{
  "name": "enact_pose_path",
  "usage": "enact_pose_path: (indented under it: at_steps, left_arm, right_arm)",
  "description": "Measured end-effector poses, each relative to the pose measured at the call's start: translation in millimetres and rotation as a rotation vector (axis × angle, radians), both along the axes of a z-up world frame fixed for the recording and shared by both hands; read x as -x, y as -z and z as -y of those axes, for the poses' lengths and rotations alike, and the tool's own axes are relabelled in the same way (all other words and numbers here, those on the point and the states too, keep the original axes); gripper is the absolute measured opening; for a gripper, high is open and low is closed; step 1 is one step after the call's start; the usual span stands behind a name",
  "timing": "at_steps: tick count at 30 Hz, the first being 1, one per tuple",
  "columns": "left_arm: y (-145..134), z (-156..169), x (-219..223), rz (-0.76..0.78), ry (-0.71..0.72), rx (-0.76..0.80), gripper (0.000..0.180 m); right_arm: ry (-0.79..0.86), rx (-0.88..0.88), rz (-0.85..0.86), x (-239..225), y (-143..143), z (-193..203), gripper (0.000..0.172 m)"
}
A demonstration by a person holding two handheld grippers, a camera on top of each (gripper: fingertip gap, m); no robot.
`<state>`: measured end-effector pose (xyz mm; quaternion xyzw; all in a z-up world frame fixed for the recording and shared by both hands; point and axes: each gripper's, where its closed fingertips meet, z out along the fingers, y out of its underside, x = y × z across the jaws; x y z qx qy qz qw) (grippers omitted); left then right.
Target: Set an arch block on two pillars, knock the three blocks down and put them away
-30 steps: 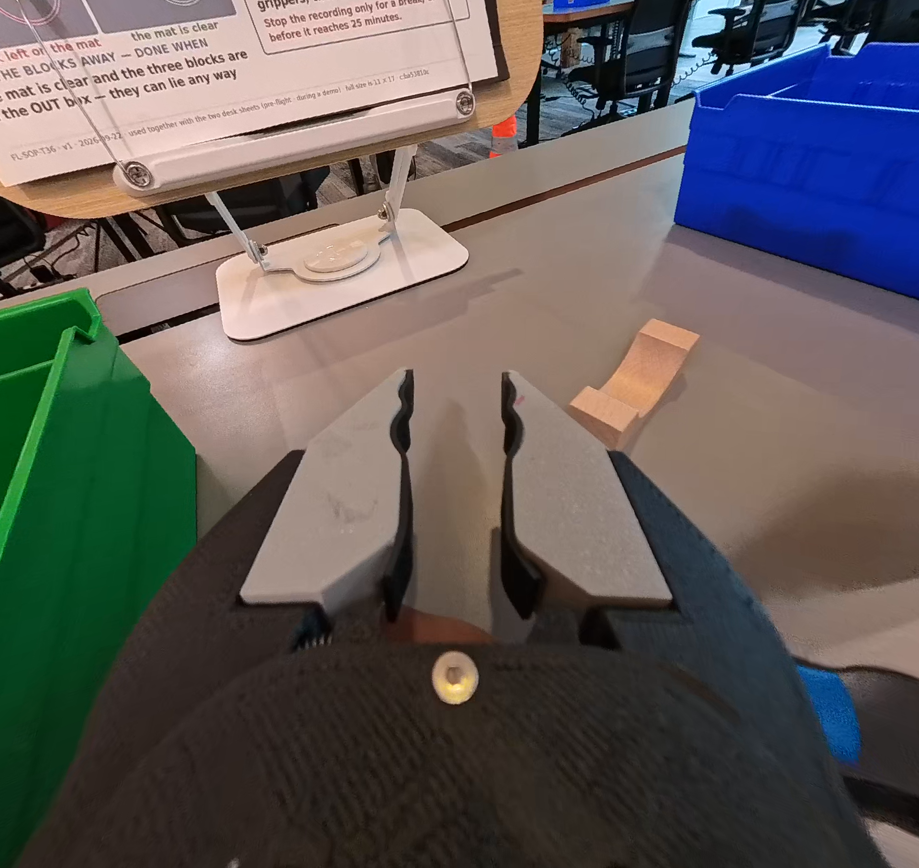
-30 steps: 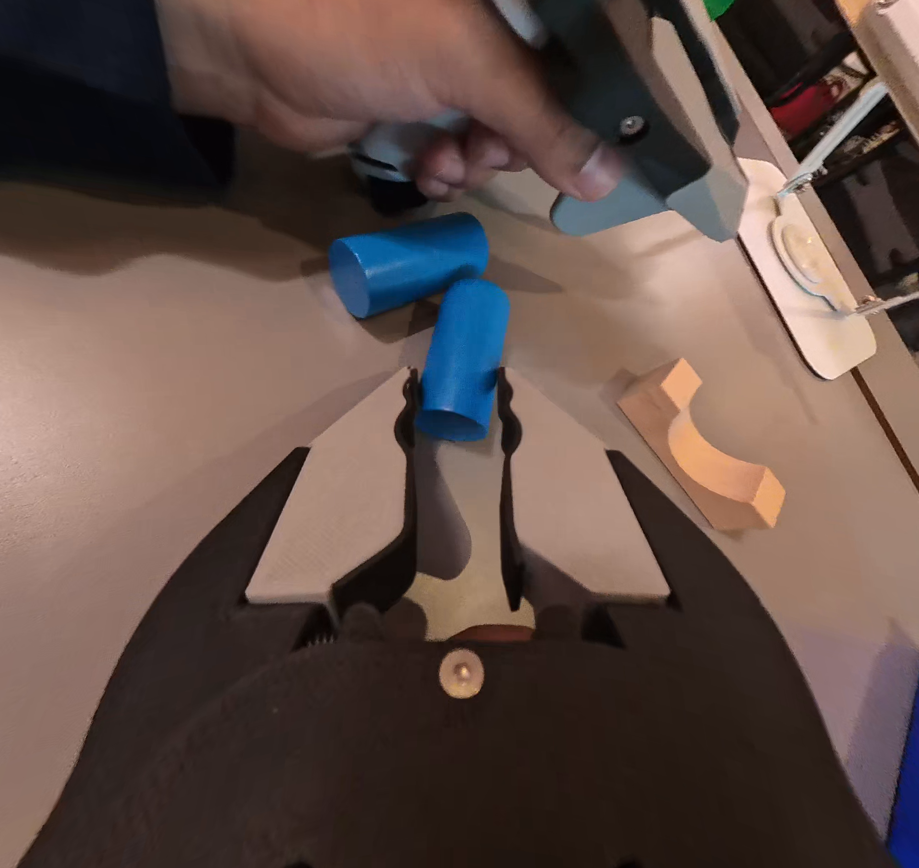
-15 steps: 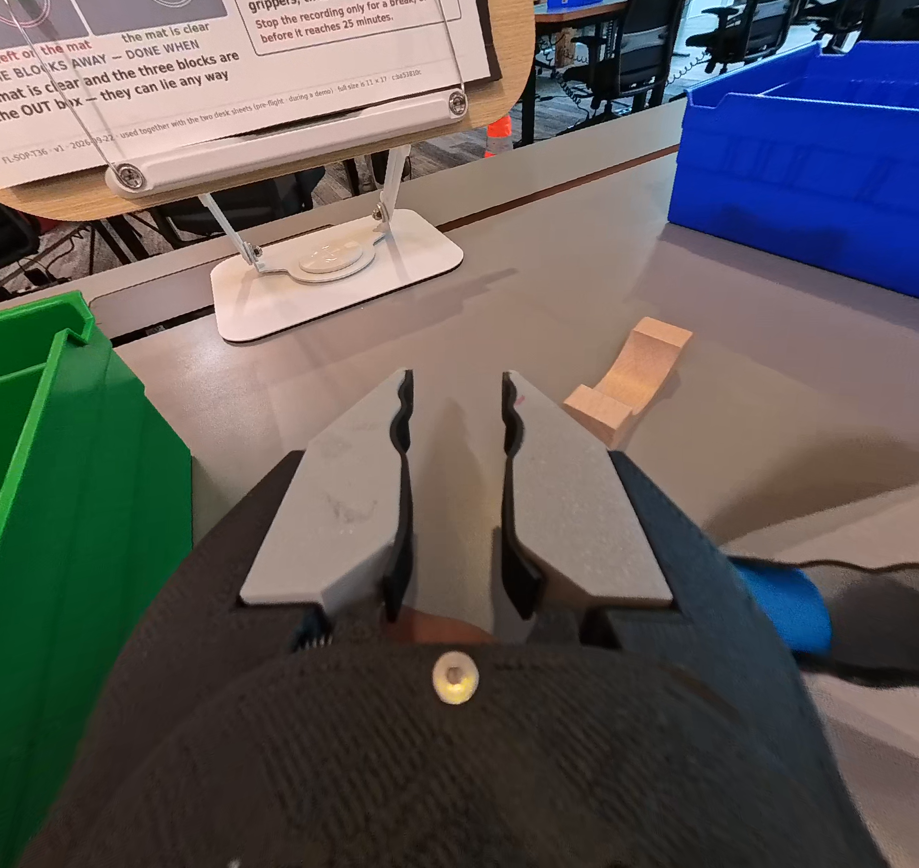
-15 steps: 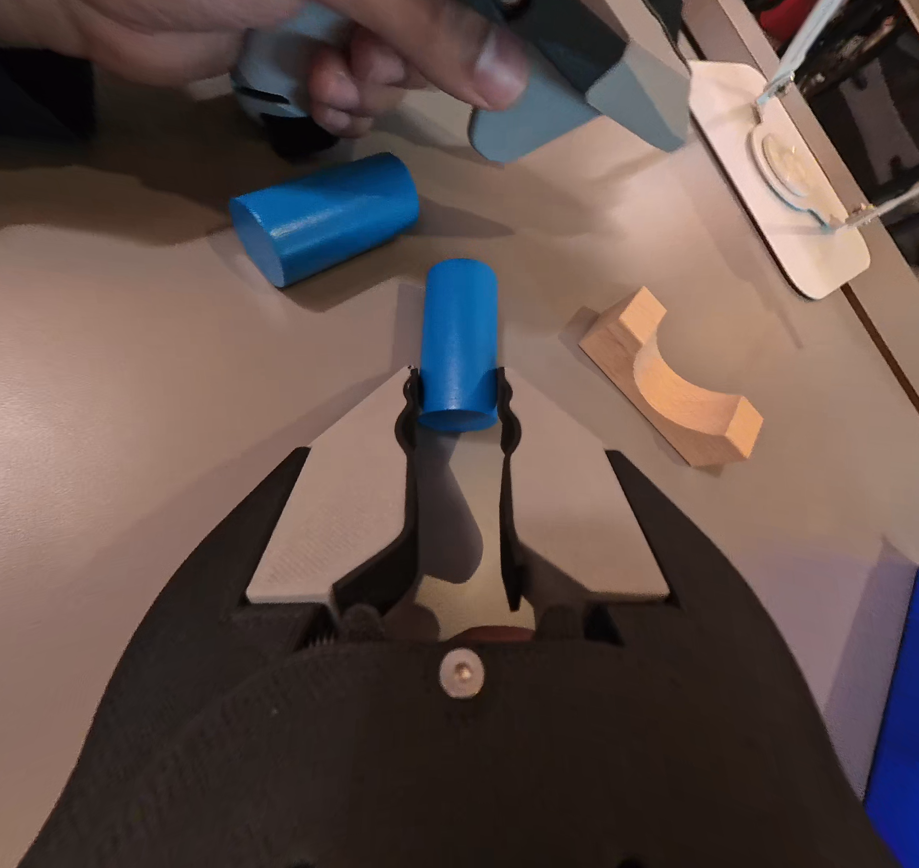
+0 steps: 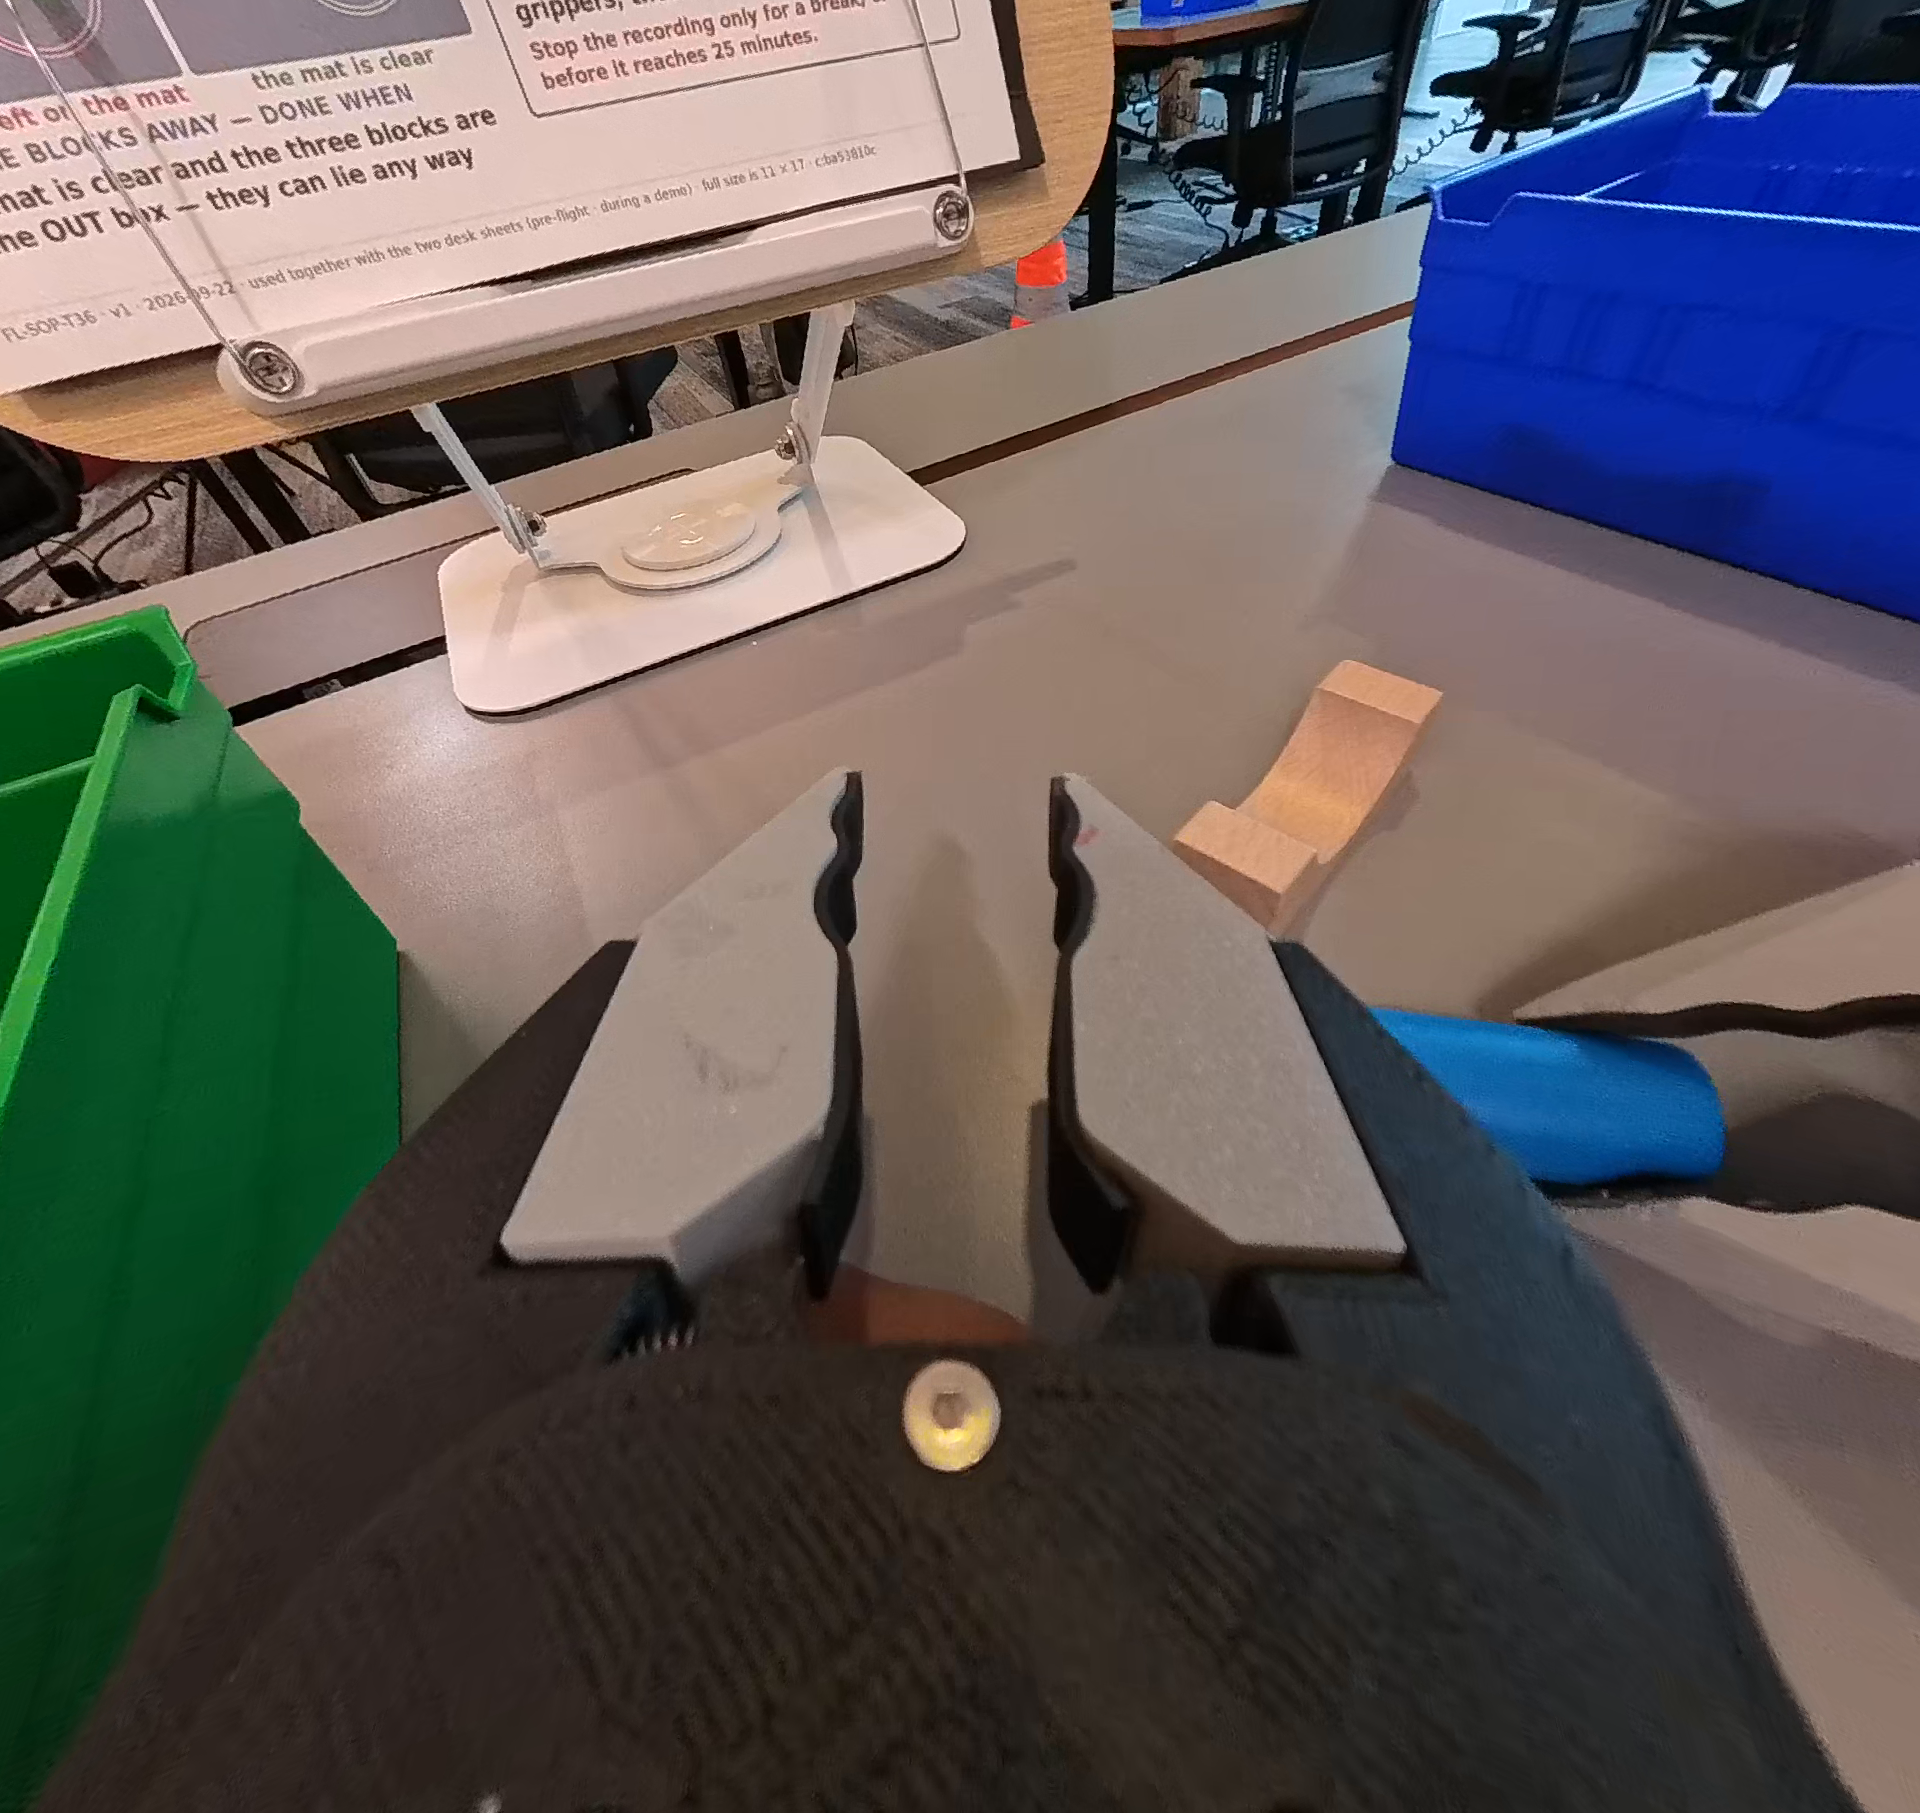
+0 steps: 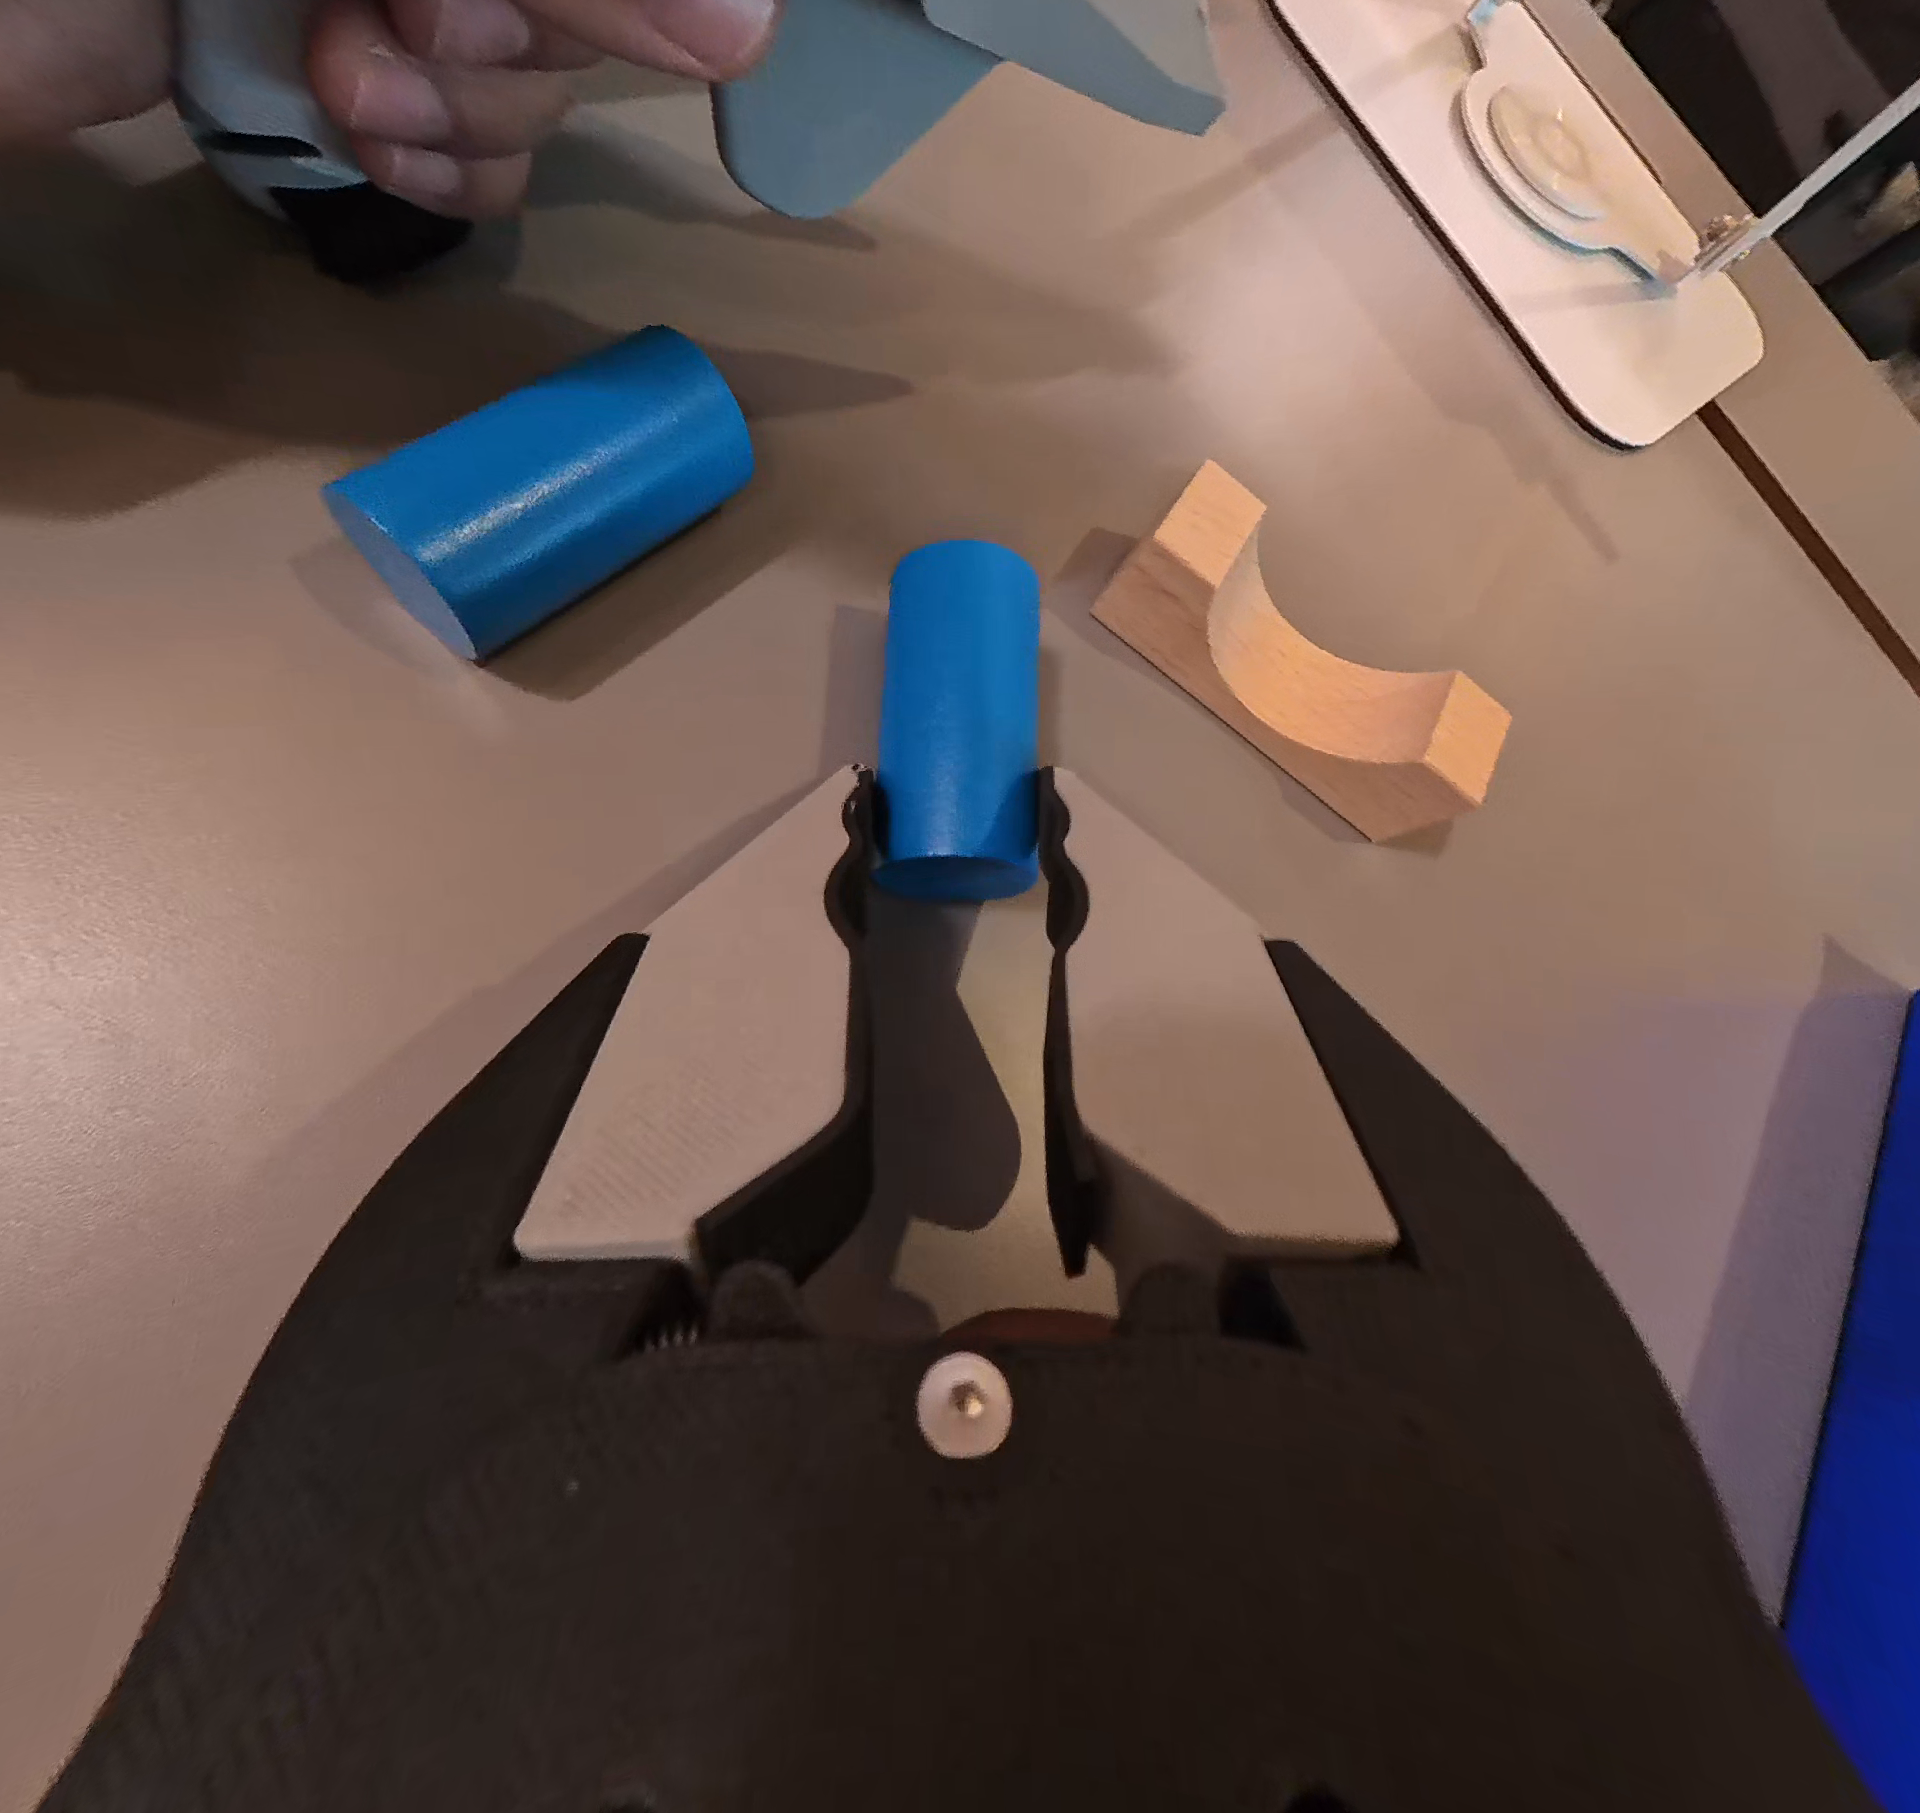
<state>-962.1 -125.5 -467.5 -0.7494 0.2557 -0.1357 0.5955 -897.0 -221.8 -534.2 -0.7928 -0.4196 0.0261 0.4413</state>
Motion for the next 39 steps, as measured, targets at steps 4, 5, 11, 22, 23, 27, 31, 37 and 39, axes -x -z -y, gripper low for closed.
enact_pose_path:
  at_steps: [4,5,11,22,23,27,31,37,39]
  left_arm:
    - [-0.1,0.3,-0.3,-0.002,0.001,-0.002,0.034]
    - [-0.2,0.4,-0.3,-0.001,0.001,-0.002,0.034]
    - [0.1,0.6,-0.7,-0.002,0.003,0.000,0.034]
    - [0.2,1.1,-1.4,-0.003,0.006,0.000,0.033]
    - [0.1,1.2,-1.4,-0.003,0.006,0.000,0.034]
    - [0.1,1.8,-1.8,-0.002,0.008,-0.001,0.033]
    - [0.0,1.9,-1.8,-0.001,0.009,-0.001,0.033]
    - [0.1,2.1,-2.2,-0.002,0.010,0.000,0.033]
    - [0.2,2.1,-2.1,-0.002,0.010,0.000,0.033]
  right_arm:
    - [0.027,0.001,-0.001,-5.5,0.0,-2.7,0.029]
    - [0.032,0.002,-0.002,-6.7,0.1,-3.3,0.029]
    - [0.045,0.004,-0.004,-9.4,0.0,-4.6,0.029]
    - [0.057,0.003,-0.021,-11.9,-2.3,-5.9,0.028]
    - [0.061,0.002,-0.023,-12.5,-2.7,-6.1,0.028]
    - [0.062,0.001,-0.026,-13.3,-3.1,-6.3,0.028]
    - [0.062,-0.002,-0.023,-13.3,-3.2,-6.4,0.028]
    - [0.060,-0.007,-0.018,-13.1,-3.3,-6.4,0.028]
    - [0.060,-0.006,-0.018,-13.2,-3.3,-6.4,0.028]
